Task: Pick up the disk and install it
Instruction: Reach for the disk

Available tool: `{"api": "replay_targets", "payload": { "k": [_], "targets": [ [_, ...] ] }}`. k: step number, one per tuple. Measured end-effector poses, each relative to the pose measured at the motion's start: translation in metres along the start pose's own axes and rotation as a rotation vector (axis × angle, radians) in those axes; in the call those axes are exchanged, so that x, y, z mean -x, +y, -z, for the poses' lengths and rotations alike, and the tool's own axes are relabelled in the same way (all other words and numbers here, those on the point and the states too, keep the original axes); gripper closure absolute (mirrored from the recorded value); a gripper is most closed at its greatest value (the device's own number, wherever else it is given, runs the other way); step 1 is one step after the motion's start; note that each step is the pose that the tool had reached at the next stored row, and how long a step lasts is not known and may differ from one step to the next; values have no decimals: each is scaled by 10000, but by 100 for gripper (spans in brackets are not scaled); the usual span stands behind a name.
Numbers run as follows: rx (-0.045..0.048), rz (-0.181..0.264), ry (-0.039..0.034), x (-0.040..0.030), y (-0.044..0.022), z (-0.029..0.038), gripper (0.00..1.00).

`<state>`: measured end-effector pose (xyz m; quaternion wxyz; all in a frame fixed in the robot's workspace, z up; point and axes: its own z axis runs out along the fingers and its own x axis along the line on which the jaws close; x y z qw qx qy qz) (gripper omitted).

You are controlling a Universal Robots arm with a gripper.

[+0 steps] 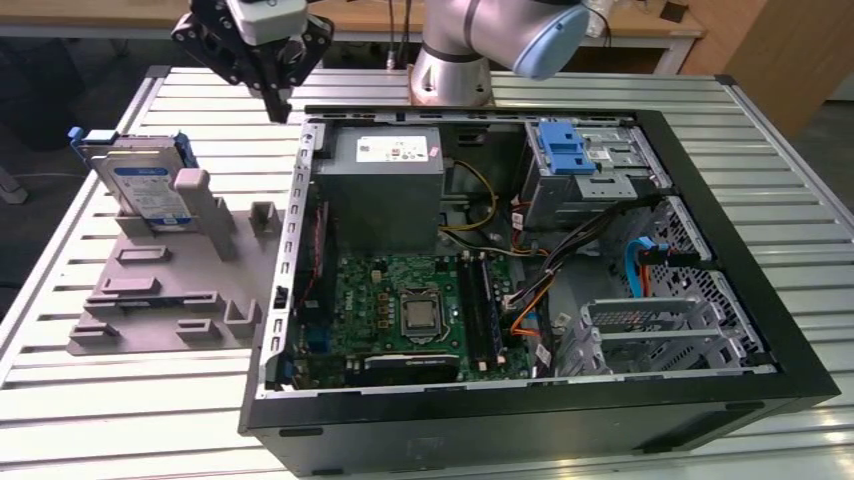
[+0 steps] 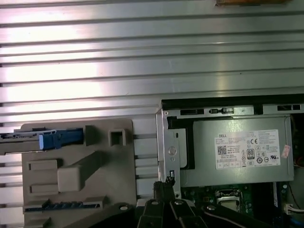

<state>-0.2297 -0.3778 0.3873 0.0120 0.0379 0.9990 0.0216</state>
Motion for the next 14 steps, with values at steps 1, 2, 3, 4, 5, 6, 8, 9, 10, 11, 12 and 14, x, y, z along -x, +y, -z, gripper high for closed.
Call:
{"api": "replay_targets", "payload": {
  "k": [1, 2, 3, 4, 5, 6, 8, 9, 10, 11, 12, 14],
  "targets": [
    [1, 1, 0, -28, 10, 0, 89],
    [0, 0, 2, -54, 18, -1, 89],
    [0, -1, 4, -82, 22, 0, 89],
    [1, -1, 4, -111, 24, -1, 89],
    [0, -1, 6, -142, 25, -1, 89],
    [-1, 0, 7, -179, 26, -1, 89],
    [0, 0, 9, -248, 29, -3, 89],
    [0, -2, 12, -279, 33, -3, 89],
    [-1, -2, 15, -311, 37, -4, 89],
    [-1, -1, 18, -340, 42, -5, 89],
    [-1, -1, 23, -367, 46, -5, 89],
    [-3, -2, 46, -405, 48, -7, 89]
  ]
}}
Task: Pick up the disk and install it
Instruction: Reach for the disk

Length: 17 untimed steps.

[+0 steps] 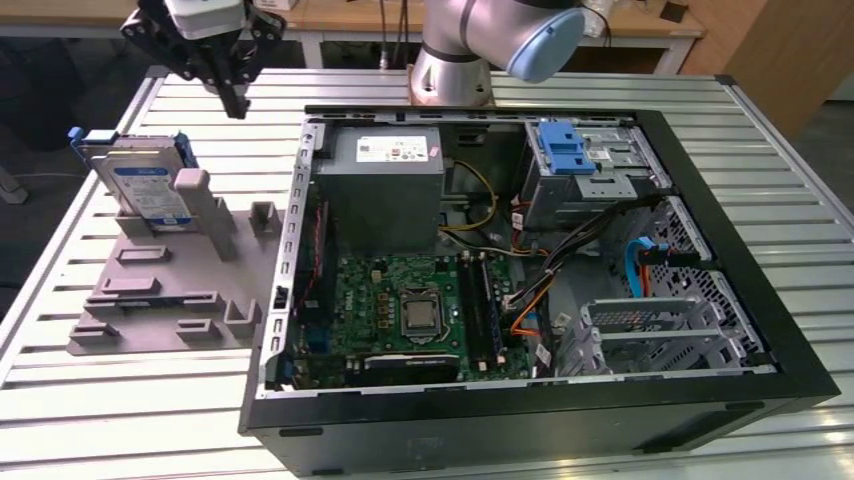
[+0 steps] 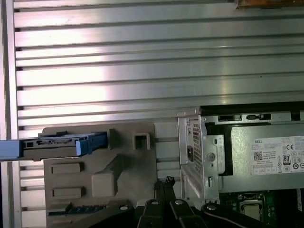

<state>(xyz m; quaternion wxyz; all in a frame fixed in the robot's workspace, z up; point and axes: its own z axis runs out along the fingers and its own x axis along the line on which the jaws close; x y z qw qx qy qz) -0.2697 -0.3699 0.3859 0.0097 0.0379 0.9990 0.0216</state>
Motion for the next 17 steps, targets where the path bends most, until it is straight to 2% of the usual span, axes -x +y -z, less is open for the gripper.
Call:
{"api": "replay_targets", "payload": {
  "k": [5, 12, 17],
  "targets": [
    [-5, -4, 62, -118, 5, -2, 89],
    [-6, -2, 66, -375, 45, -19, 89],
    [-6, -3, 68, -565, 42, -30, 89]
  ]
}}
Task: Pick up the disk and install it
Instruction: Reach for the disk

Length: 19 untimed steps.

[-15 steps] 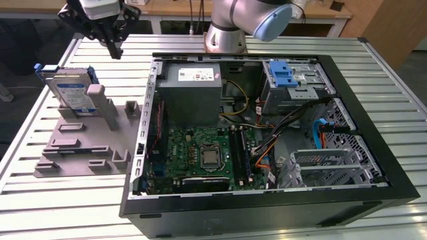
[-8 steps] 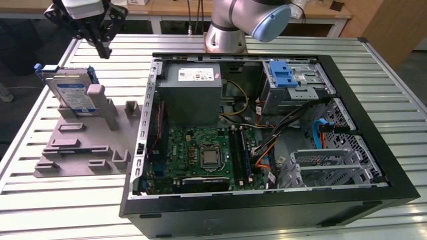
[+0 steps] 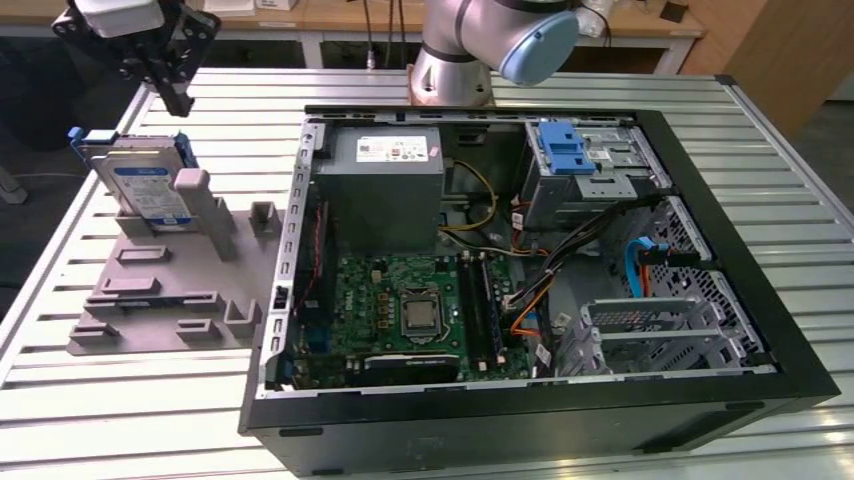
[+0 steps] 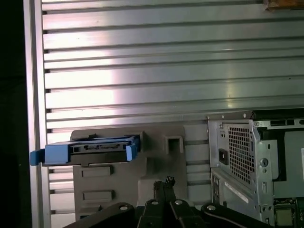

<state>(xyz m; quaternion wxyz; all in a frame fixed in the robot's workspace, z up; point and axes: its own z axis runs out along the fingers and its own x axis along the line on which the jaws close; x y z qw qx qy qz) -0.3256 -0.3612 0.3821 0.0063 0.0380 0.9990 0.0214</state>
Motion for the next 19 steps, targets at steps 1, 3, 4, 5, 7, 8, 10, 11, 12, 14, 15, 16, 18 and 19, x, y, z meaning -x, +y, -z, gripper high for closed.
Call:
{"api": "replay_targets", "payload": {
  "k": [1, 3, 4, 5, 7, 8, 10, 11, 12, 14, 15, 16, 18, 19],
  "targets": [
    [0, 0, 1, -26, 1, -2, 89],
    [0, 0, 4, -73, 1, -6, 89],
    [0, 0, 7, -93, 1, -7, 89],
    [0, -1, 9, -112, 2, -9, 89],
    [-1, 0, 13, -146, 2, -12, 89],
    [-1, -1, 15, -161, 3, -13, 89],
    [-2, -1, 17, -184, 2, -14, 89],
    [-1, -1, 18, -192, 2, -15, 89],
    [-1, -1, 17, -194, 2, -16, 89],
    [-1, 0, 19, -194, 2, -15, 89],
    [-1, 0, 18, -195, 2, -16, 89],
    [-1, -1, 17, -195, 2, -16, 89],
    [-1, 0, 18, -199, 1, -15, 89],
    [-2, -1, 19, -202, 1, -15, 89]
  ]
}}
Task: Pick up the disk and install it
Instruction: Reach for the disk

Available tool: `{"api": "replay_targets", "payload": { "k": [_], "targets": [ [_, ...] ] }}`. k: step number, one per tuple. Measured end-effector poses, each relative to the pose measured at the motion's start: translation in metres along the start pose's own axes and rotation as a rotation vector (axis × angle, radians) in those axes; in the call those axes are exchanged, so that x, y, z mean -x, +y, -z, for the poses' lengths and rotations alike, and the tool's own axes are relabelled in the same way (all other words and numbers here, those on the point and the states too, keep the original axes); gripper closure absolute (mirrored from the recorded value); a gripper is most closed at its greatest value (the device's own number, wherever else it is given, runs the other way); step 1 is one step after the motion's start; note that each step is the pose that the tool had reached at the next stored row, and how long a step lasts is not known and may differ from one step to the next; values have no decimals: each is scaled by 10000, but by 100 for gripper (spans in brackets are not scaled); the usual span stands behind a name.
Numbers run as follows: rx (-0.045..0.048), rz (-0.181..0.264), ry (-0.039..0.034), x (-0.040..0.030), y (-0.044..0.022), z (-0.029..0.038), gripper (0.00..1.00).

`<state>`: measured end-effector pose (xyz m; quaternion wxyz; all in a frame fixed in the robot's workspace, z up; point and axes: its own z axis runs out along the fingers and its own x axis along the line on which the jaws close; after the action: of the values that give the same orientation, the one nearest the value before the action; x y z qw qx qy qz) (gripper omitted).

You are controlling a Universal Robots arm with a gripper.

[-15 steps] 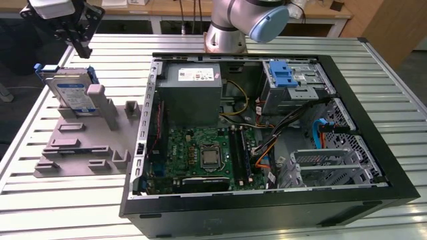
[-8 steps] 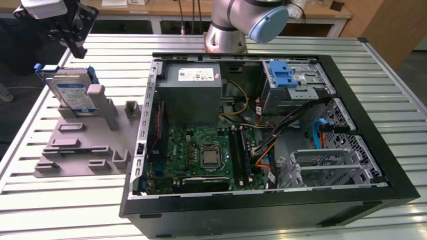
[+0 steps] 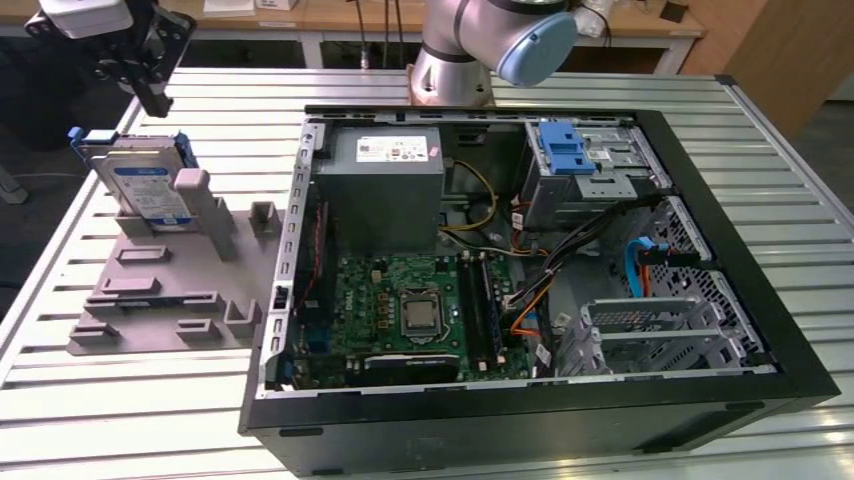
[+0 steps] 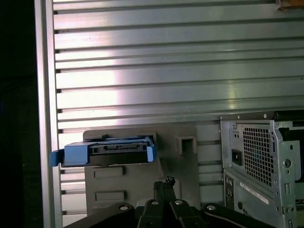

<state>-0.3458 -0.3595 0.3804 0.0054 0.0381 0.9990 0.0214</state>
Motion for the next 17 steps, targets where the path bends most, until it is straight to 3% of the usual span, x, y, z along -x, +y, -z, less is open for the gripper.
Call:
{"api": "replay_targets", "payload": {
  "k": [17],
  "targets": [
    [1, 2, -1, -52, -4, -7, 89]
  ]
}}
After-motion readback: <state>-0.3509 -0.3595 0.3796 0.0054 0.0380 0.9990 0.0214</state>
